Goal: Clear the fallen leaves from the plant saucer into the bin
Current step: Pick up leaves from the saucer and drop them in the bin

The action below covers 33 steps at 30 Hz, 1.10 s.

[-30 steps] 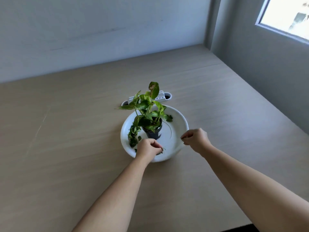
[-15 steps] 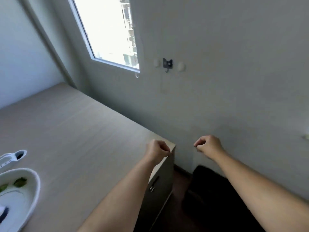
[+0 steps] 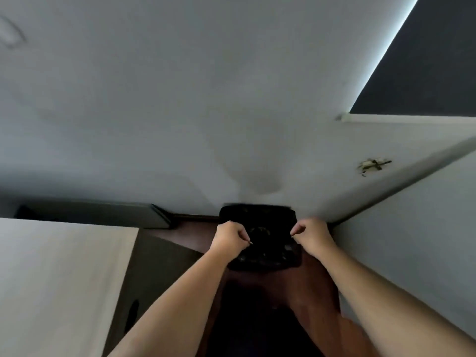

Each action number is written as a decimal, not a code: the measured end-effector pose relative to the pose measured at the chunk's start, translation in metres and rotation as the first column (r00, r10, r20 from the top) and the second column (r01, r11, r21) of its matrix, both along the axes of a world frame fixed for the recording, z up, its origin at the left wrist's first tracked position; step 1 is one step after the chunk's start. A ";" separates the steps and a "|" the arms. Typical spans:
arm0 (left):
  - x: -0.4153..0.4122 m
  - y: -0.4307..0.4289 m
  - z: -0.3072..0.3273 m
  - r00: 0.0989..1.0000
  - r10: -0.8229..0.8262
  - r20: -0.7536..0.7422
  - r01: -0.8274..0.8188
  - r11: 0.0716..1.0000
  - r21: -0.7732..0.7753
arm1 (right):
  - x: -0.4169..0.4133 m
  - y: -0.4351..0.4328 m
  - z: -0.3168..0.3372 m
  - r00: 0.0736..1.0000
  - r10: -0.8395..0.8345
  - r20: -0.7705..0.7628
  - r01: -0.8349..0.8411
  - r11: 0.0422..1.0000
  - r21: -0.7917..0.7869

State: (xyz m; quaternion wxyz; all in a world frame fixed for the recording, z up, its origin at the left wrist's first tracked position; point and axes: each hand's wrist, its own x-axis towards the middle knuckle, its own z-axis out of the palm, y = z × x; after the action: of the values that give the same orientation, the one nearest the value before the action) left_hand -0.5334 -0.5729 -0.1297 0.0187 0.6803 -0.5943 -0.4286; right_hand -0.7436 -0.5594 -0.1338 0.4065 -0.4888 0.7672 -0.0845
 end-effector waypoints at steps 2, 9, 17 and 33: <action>0.006 -0.006 -0.039 1.000 0.016 0.027 -0.017 0.998 0.055 | 0.002 -0.001 -0.036 1.000 -0.018 0.007 0.018 0.998 0.058; 0.000 -0.036 -0.106 0.990 0.142 -0.006 -0.141 0.985 0.102 | 0.019 -0.024 -0.106 0.995 -0.086 0.057 0.078 0.988 0.133; 0.006 -0.054 -0.072 0.990 -0.077 0.119 0.067 0.994 0.087 | 0.011 -0.035 -0.076 0.998 -0.027 0.049 0.019 0.990 0.139; 0.184 0.070 0.160 0.882 0.385 0.271 -0.279 0.891 -0.360 | 0.219 -0.050 0.141 0.816 0.578 0.016 -0.546 0.779 -0.307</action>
State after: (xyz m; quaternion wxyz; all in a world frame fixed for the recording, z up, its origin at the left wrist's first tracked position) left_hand -0.3492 -0.5025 0.0299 0.0979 0.8243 -0.5214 -0.1979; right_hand -0.5241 -0.6095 0.0070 0.3786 -0.7440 0.5420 -0.0968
